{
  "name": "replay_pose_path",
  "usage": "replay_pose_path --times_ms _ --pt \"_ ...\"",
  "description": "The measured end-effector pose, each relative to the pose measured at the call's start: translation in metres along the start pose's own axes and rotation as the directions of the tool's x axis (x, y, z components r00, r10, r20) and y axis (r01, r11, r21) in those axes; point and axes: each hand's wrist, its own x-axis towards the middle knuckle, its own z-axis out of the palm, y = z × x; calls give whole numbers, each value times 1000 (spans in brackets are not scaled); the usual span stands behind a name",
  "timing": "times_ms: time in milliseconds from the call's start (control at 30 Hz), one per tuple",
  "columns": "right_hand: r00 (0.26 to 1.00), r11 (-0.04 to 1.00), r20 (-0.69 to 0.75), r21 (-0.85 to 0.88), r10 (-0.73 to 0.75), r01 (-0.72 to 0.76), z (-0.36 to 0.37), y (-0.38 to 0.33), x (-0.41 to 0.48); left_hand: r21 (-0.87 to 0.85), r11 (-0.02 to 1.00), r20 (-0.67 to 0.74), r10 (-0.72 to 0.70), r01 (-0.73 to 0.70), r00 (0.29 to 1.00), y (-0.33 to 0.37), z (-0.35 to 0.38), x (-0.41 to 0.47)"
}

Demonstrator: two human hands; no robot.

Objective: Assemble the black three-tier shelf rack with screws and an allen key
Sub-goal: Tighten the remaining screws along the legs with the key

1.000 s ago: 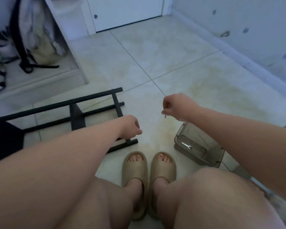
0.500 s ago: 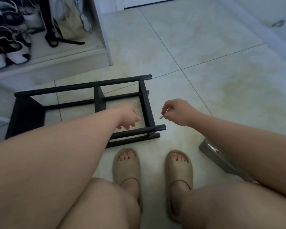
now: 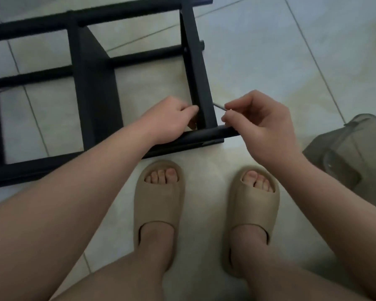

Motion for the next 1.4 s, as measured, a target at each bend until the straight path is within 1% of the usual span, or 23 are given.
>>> replay_pose_path --times_ms 100,200,267,400,633,700,800,933,1167,1333,1400 --pt "1000 1000 6 15 -24 24 -6 8 -9 -36 999 54 24 -22 998 3 1 -4" --pt "996 999 81 23 -32 31 -11 14 -24 -147 989 168 24 1 986 9 -2 -10" --pt "993 999 114 33 -12 9 -12 18 -34 -179 984 203 23 14 979 12 -1 -11" --pt "988 1000 151 -19 -21 24 -12 26 -40 -192 981 198 19 20 980 12 4 -8" --pt "970 983 225 -131 -97 128 -8 28 -43 -209 978 176 11 26 984 12 5 -8" --pt "967 971 220 -168 -128 167 -8 29 -44 -213 977 176 12 26 984 12 6 -8" --pt "973 970 195 -182 -125 161 -10 31 -45 -215 976 178 12 27 984 12 5 -9" --pt "969 952 205 -241 -141 189 -8 31 -42 -226 974 171 6 33 985 13 5 -8" --pt "981 953 156 -260 -115 154 4 33 -36 -244 969 189 9 38 982 10 5 -6" --pt "993 977 110 -208 -30 52 11 32 -33 -244 969 191 26 22 981 10 6 -6" --pt "996 987 81 -158 24 -11 14 31 -34 -244 970 195 31 17 980 11 5 -6"
